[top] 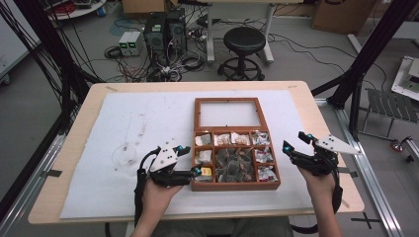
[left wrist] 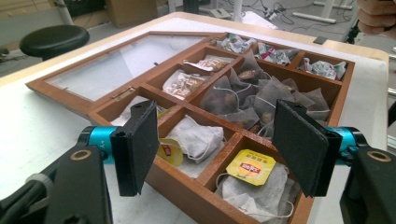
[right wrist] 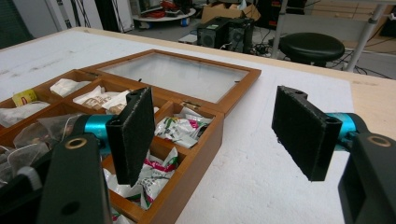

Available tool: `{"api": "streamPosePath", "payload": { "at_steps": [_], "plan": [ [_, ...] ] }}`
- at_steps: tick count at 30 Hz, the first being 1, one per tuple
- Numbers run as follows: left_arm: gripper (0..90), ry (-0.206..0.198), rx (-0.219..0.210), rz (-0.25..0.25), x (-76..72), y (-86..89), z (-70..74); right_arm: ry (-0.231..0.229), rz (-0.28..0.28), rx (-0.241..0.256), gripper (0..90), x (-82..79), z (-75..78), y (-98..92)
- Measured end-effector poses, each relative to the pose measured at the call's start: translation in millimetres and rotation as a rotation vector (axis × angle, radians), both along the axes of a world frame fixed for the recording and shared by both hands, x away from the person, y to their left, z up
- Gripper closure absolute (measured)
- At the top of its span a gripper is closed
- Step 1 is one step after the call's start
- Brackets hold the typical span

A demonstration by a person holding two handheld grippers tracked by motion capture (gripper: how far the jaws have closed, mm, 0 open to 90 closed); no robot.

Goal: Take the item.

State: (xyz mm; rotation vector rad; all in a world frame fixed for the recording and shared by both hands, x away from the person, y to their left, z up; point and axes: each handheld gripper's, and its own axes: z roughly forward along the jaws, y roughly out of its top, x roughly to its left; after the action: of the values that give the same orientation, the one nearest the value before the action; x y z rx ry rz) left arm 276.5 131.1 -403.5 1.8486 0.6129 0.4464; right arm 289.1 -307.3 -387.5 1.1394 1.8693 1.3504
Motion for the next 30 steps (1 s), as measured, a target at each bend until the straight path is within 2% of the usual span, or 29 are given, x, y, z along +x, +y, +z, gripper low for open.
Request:
{"api": "streamPosePath", "payload": {
  "at_steps": [6, 9, 10, 11, 15, 17, 19, 22, 30],
  "plan": [
    [37.7, 0.039, 0.002, -0.042, 2.4, -6.6, -3.8, 0.009, 0.006, -0.006, 31.0, 0.8, -2.3, 0.8],
    [40.4, 0.066, 0.022, -0.067, 4.1, -10.9, -6.2, 0.014, 0.009, -0.008, 31.0, 1.1, -3.3, 0.9],
    [40.7, 0.066, 0.022, -0.067, 4.1, -10.9, -6.2, 0.014, 0.009, -0.009, 31.0, 1.2, -3.6, 0.9],
    [40.7, 0.093, 0.027, -0.067, 6.5, -12.3, -9.2, 0.016, 0.01, -0.01, 31.0, 1.0, -3.8, 1.1],
    [42.1, 0.123, 0.029, -0.053, 11.4, -13.4, -13.5, 0.016, 0.016, -0.012, 31.0, 0.5, -4.0, 3.0],
    [42.9, 0.118, 0.026, -0.051, 12.3, -14.1, -13.3, 0.015, 0.017, -0.013, 31.0, 0.4, -4.0, 3.5],
    [46.8, 0.107, 0.046, -0.047, 13.2, -17.8, -12.1, 0.018, 0.021, -0.016, 31.1, 0.0, -4.5, 4.6],
    [48.8, 0.11, 0.049, -0.054, 12.8, -18.5, -12.1, 0.016, 0.025, -0.02, 31.1, -0.6, -4.3, 5.1],
    [48.8, 0.104, 0.023, -0.063, 3.7, -15.6, -8.3, 0.003, 0.013, 0.007, 31.1, 1.2, -0.5, -1.8]
  ]
}}
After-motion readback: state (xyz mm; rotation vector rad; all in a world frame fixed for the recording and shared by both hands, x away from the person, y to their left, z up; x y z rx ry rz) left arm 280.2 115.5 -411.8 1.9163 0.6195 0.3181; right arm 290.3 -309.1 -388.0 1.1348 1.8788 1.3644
